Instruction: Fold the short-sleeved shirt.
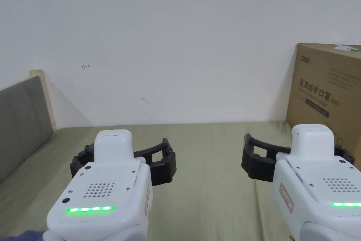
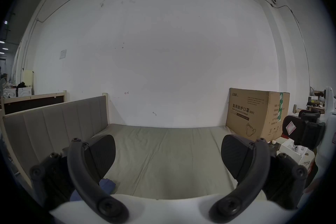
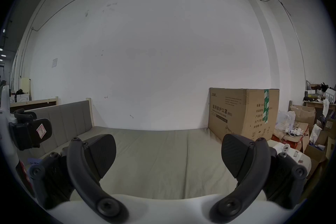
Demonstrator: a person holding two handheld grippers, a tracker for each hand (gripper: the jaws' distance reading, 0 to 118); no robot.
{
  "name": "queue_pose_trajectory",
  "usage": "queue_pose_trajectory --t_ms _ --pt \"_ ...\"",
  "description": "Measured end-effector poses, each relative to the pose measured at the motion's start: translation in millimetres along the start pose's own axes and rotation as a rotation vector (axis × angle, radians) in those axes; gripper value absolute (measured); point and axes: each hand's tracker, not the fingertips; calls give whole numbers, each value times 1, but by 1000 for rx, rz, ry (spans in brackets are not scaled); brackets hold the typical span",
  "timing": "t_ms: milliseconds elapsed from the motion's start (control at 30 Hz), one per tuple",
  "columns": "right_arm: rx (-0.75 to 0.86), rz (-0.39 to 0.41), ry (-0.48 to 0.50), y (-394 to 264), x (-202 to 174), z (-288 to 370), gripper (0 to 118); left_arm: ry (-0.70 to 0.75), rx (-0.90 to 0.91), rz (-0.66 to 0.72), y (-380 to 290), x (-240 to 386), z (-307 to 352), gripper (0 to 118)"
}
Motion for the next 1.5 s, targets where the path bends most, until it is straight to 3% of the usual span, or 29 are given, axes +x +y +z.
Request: queue_pose_trajectory --t_ms 633,1333,1500 --pt "-2 1 -40 -2 3 4 115 -3 -1 -5 0 -4 4 116" --pt "7 13 -4 0 2 5 115 -22 2 -4 4 -10 4 116" --pt "14 45 -11 -1 0 4 115 -21 -3 -23 3 -7 3 116"
